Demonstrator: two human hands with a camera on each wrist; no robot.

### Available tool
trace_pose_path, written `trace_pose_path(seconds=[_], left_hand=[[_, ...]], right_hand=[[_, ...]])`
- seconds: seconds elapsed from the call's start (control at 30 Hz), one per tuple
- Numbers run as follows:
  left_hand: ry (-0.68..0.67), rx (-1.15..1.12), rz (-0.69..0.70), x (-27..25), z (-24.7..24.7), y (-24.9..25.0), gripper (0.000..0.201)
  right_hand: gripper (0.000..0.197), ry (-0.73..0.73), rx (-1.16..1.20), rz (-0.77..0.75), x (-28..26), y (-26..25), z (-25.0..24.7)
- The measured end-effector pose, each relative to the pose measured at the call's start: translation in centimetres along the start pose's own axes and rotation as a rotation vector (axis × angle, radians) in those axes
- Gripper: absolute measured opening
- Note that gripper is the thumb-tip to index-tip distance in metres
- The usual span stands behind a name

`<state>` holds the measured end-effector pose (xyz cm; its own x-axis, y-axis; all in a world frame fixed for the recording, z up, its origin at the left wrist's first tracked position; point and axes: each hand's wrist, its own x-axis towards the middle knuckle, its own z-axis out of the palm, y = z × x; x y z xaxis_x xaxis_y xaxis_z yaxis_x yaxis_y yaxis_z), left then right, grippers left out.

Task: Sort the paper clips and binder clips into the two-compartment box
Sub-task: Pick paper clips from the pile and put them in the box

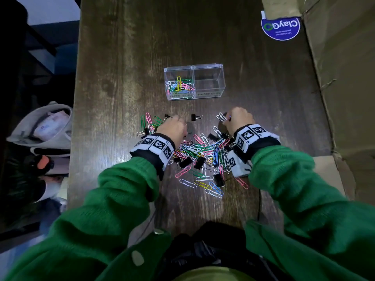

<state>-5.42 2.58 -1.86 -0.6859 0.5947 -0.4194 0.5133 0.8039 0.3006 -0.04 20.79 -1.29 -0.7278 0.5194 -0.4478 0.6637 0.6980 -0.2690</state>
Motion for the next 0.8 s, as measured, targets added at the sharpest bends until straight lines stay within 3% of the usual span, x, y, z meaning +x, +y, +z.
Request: trace_pose_path(seconds=[0.1,0.23,0.43,0.5,0.67,0.8], left_hand=[[0.122,-0.168,-0.004,0.7,-2.1,1.0,0.018],[0.394,-0.155,-0.048,4.2,-6.5,0.6,0.018],[0.245,-0.063,-0.087,7.5,-8.2,-1.0,0.034],[0.267,-0.088,-0.077,7.1,-7.8,-1.7,0.034],[0.475,-0.171,-0.056,2.7,-6.0,-3.6,0.025],[0.335,-0.13,-0.135,-1.3,-2.9,-5.3,0.02]], right_hand=[[0.027,-0.029,-0.026,-0.03,-0.1,0.2,0.0],[0.018,-0.07,-0.008,-0.034,-0.2,0.2,-0.2],[0.013,0.052,0.177,-0.144,-0.4,-2.3,-2.4],[0.015,0.105,0.212,-0.225,-0.1,-4.3,-3.5],[0.019,0.126,0.186,-0.411,1.9,-10.1,-4.5],[0.028,0.08,0.11,-0.472,2.5,-12.5,-4.1]])
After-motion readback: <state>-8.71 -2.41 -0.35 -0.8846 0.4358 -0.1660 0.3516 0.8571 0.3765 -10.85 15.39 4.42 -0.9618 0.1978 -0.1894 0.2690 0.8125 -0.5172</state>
